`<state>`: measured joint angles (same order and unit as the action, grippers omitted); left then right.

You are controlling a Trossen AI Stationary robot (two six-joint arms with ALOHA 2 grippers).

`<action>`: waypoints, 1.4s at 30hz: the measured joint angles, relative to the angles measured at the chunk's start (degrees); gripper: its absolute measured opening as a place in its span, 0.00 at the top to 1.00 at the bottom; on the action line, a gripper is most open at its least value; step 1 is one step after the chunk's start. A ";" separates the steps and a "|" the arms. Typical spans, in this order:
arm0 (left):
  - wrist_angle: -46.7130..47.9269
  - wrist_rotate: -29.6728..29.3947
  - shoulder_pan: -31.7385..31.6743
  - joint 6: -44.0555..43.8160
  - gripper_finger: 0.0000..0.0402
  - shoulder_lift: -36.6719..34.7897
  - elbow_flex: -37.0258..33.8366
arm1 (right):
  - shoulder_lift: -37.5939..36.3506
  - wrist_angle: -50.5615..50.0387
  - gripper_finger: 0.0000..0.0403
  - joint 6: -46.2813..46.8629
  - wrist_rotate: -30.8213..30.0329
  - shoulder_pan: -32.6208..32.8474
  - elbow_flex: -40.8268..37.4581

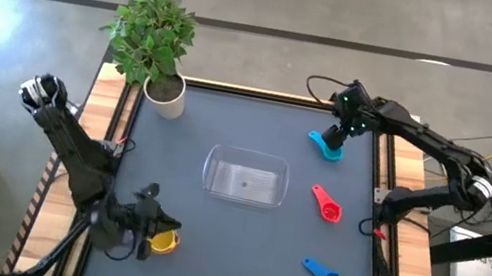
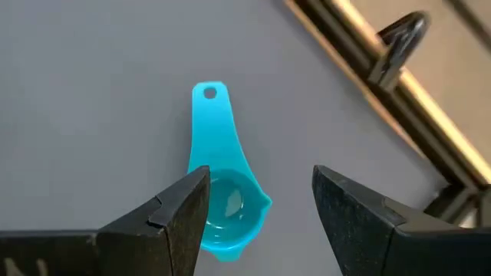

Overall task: Nest measuring cups in basket
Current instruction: Stack the light blue measuring cup on top of the yellow measuring cup

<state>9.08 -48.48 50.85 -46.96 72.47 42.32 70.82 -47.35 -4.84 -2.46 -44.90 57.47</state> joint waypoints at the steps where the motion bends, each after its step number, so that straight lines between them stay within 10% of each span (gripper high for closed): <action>1: -4.83 0.68 -0.22 3.24 1.00 -1.45 -2.11 | 0.81 -0.06 0.46 -0.31 0.29 -0.46 0.00; 13: -32.62 -0.71 -0.61 19.20 1.00 -13.88 -18.44 | 5.86 -2.87 0.46 0.32 1.51 -2.55 -3.22; 27: -34.13 -0.06 -0.61 24.46 1.00 -11.90 -14.68 | 6.26 6.54 0.47 0.30 3.16 -3.88 -12.10; 42: -29.40 -0.47 -0.61 25.50 1.00 -7.13 -9.00 | 6.40 10.95 0.96 0.23 6.34 -5.27 -13.33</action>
<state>-20.32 -48.95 50.24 -21.46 65.34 33.33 77.22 -36.40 -4.60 3.88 -50.17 44.14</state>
